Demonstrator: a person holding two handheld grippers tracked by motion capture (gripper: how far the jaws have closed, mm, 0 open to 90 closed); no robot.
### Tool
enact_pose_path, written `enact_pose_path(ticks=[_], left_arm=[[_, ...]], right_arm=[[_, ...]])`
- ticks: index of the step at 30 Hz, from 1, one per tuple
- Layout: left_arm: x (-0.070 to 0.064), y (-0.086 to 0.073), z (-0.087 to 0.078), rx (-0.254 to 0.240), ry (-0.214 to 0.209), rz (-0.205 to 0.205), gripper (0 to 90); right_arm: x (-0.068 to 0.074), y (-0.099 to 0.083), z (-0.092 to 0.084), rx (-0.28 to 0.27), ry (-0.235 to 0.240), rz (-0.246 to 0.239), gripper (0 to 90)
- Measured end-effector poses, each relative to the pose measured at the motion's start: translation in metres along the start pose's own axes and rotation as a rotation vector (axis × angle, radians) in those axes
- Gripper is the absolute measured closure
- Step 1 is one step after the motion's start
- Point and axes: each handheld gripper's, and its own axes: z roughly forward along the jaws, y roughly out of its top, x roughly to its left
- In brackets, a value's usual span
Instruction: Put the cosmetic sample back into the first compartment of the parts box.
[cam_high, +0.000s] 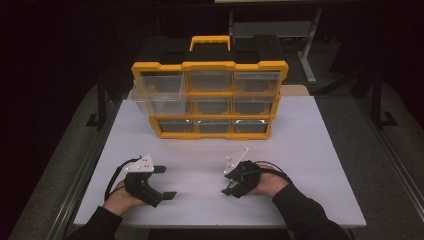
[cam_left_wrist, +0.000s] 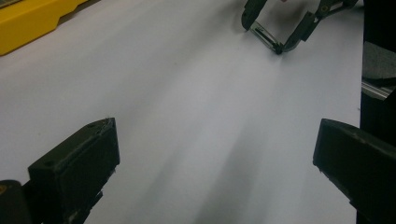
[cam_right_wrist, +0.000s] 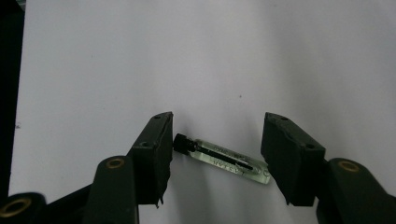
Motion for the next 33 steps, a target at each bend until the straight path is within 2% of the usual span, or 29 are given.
enact_pose_path(ticks=[6,10,20,33], left_arm=[[-0.0002,0.0000,0.0002,0.003,0.000,0.001,0.0],[-0.0002,0.0001,0.0001,0.000,0.000,0.002,0.0],[-0.0001,0.0001,-0.0001,0.000,0.000,0.001,0.0],[-0.0006,0.0002,-0.0001,-0.002,0.001,0.006,0.0]], right_arm=[[-0.0012,-0.0008,-0.0042,-0.018,0.006,0.002,42.1],[-0.0018,-0.0034,-0.0005,0.013,0.003,-0.008,43.1],[-0.0022,-0.0048,-0.0021,0.009,-0.004,-0.013,55.2],[-0.0039,-0.0062,-0.0040,0.008,-0.003,0.003,73.0]])
